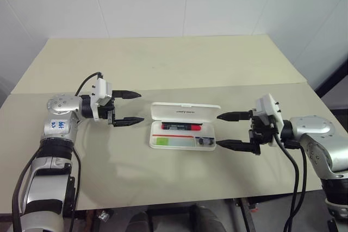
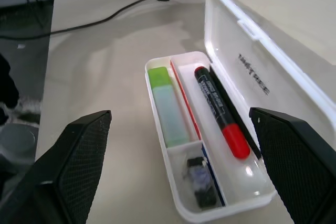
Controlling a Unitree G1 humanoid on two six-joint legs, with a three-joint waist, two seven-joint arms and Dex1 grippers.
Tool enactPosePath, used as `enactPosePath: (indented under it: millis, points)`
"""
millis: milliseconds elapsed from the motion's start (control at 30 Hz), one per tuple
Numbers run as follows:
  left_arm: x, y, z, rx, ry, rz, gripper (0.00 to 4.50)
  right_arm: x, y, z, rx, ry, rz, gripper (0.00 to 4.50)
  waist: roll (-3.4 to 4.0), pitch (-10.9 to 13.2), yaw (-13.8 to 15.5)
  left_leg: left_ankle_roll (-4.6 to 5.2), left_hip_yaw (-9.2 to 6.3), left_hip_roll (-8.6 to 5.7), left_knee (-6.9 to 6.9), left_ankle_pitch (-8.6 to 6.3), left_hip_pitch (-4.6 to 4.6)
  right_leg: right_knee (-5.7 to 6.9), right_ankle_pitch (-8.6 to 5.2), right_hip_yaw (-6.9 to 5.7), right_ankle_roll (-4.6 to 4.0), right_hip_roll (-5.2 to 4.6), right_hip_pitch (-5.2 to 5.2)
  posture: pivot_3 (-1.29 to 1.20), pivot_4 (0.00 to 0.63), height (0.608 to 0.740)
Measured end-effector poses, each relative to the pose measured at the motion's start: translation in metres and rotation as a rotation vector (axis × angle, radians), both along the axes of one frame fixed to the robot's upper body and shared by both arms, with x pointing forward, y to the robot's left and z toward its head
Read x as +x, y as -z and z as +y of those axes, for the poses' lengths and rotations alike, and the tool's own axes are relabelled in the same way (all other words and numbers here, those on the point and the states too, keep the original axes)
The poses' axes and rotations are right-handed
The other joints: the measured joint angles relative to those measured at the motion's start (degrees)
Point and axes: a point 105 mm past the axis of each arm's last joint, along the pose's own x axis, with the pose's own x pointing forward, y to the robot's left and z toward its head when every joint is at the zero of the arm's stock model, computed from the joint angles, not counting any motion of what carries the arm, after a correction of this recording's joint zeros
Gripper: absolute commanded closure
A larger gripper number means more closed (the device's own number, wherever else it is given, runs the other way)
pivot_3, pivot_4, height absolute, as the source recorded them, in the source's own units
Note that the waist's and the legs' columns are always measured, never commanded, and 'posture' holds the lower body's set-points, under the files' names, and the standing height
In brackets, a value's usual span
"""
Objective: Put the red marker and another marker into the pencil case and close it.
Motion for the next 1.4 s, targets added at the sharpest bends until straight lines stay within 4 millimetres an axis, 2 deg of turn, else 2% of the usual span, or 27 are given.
enactPosePath:
  millis: [67,167,500,567,733,867,1033,1200,1400]
  points:
    - [0.005,-0.006,0.0,-0.005,-0.008,-0.018,0.0,0.001,-0.006,-0.006,0.022,0.019,-0.027,0.04,0.0,0.0,0.0,0.0,-0.01,0.01,0.0,0.0,0.03,0.01,0.0,0.0,-0.01,0.02,0.01,0.0,0.15,0.74]
    - [0.013,-0.017,-0.002,-0.027,-0.019,-0.034,0.57,0.002,-0.007,-0.012,0.037,0.041,-0.036,0.0,0.0,0.0,0.1,0.0,-0.01,0.0,0.0,0.0,0.03,0.01,0.0,0.0,-0.01,0.02,0.02,0.0,0.15,0.74]
    - [0.027,-0.029,-0.012,-0.065,-0.012,-0.039,3.92,0.0,-0.009,-0.02,0.119,0.084,-0.044,0.0,0.0,0.0,0.1,0.0,-0.01,0.0,-0.06,0.0,-0.01,-0.06,0.0,0.0,0.01,0.03,0.0,0.0,0.15,0.74]
    - [0.032,-0.033,-0.013,-0.07,-0.024,-0.049,4.48,-0.002,-0.01,-0.018,0.134,0.08,-0.047,0.0,-0.01,0.0,0.2,0.0,-0.01,0.0,-0.02,0.0,-0.01,-0.06,0.02,0.0,0.04,0.03,0.0,0.0,0.15,0.74]
    - [0.043,-0.038,-0.019,-0.082,-0.07,-0.045,4.48,-0.002,-0.017,-0.019,0.181,0.099,-0.074,0.0,-0.01,0.0,0.2,0.0,0.0,-0.01,-0.01,0.0,-0.01,-0.08,0.03,0.01,0.05,0.03,0.02,0.0,0.15,0.74]
    - [0.055,-0.025,-0.031,-0.073,-0.129,0.024,4.48,-0.002,-0.02,-0.022,0.202,0.102,-0.094,0.0,-0.01,0.0,0.2,0.0,-0.01,-0.01,-0.03,0.0,-0.04,-0.13,0.04,0.0,0.07,0.03,0.02,0.0,0.15,0.74]
    - [0.062,-0.006,-0.042,-0.039,-0.169,0.11,4.48,-0.003,-0.013,-0.033,0.226,0.111,-0.068,0.0,-0.01,0.0,0.2,0.0,-0.01,-0.01,-0.08,0.0,-0.07,-0.22,0.05,-0.01,0.09,0.04,0.0,0.0,0.15,0.74]
    - [0.058,0.0,-0.06,-0.025,-0.093,0.138,4.48,-0.006,-0.004,-0.048,0.207,0.106,-0.04,0.0,-0.01,0.0,0.2,0.0,0.01,-0.02,-0.07,0.0,-0.1,-0.26,0.07,-0.01,0.13,0.04,0.01,0.0,0.15,0.74]
    - [0.041,-0.001,-0.074,0.009,0.087,0.163,4.48,-0.006,-0.003,-0.058,0.191,0.135,-0.045,0.0,-0.01,0.0,0.1,-0.01,0.0,-0.02,-0.09,0.0,-0.06,-0.24,0.07,0.0,0.12,0.07,0.0,0.0,0.15,0.74]
